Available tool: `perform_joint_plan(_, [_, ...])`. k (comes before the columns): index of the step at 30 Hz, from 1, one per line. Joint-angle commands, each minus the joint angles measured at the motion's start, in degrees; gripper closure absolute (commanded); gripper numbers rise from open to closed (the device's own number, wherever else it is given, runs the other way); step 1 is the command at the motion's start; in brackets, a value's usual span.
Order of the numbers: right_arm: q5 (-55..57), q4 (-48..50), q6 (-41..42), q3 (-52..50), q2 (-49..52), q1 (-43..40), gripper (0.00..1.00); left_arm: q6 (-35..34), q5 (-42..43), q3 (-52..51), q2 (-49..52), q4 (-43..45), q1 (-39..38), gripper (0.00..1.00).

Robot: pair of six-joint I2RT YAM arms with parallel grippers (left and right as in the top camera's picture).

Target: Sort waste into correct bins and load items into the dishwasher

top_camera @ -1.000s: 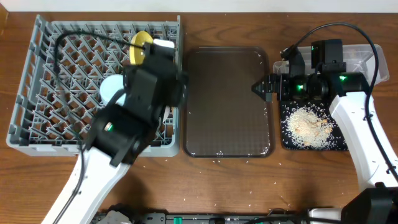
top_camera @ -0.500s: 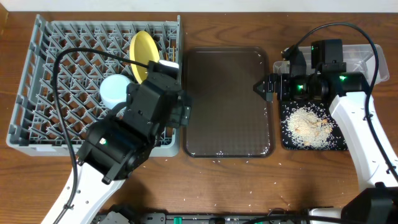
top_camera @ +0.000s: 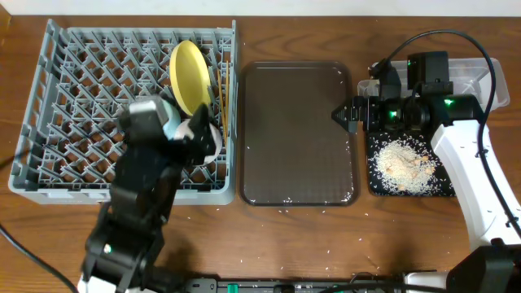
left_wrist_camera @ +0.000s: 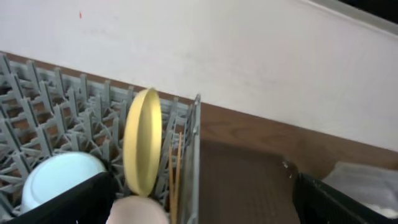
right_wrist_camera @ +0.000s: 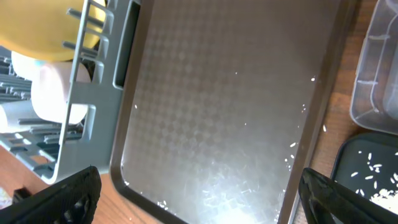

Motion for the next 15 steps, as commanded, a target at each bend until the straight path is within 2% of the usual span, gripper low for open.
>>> perform_joint_plan(1, [-0.02, 0.07, 0.48, 0.33, -0.52, 0.35, 0.01, 5.31, 4.92, -8.02, -8.90, 2.56, 3.21, 0.08])
perform_joint_plan(10, [-0.02, 0.07, 0.46, 0.33, -0.52, 0.35, 0.01, 6.95, 5.03, -23.67, -30.75, 3.37, 11.39, 0.08])
perform_joint_plan(15, [-0.02, 0.07, 0.46, 0.33, -0.52, 0.35, 0.01, 7.08, 5.01, -30.23, -38.18, 4.81, 13.20, 0.08])
